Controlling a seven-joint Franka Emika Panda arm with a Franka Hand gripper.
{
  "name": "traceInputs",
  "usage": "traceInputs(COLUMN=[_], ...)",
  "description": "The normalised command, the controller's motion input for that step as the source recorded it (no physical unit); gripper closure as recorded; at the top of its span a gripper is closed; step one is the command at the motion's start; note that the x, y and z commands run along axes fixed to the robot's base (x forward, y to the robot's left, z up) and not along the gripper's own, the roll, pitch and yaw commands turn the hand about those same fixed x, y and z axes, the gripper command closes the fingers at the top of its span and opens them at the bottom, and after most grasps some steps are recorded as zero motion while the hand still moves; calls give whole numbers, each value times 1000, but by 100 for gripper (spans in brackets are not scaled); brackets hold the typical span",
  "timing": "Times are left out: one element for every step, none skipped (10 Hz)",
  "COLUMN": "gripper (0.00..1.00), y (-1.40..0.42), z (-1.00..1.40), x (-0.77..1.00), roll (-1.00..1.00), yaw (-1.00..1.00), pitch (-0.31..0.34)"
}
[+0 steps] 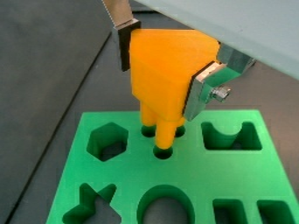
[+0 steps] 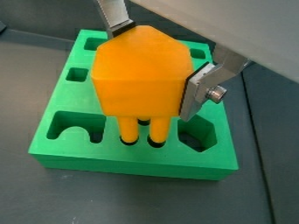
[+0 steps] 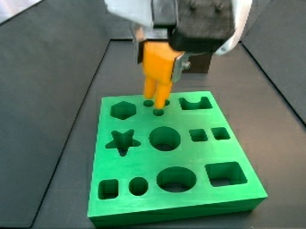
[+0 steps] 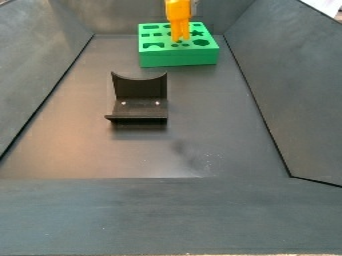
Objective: Pick up the 3 prong object. Move up. Rotate the 3 prong object. Place the 3 prong object on the fixture. Regrasp the 3 prong object. Move to above the board. Insert the 3 prong object.
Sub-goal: Insert the 3 prong object.
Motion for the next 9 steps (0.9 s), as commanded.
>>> traceInputs(gripper=[100,100,100,100,100,100,100,100,100], y=[0,0,0,0,-6,-23,0,0,-14], z=[-157,-111,-103,-134,-131,-117,-209,-274,-331], x=[103,140,51,0,0,0,0,0,0], roll=[-104,-49,-47,-71,-37,-21,0,86,60], yaw=[-154,-171,-191,-177,-157,-189,-80,0,0], pitch=[-43,0,0,-14,-24,-13,-23,-40,-111])
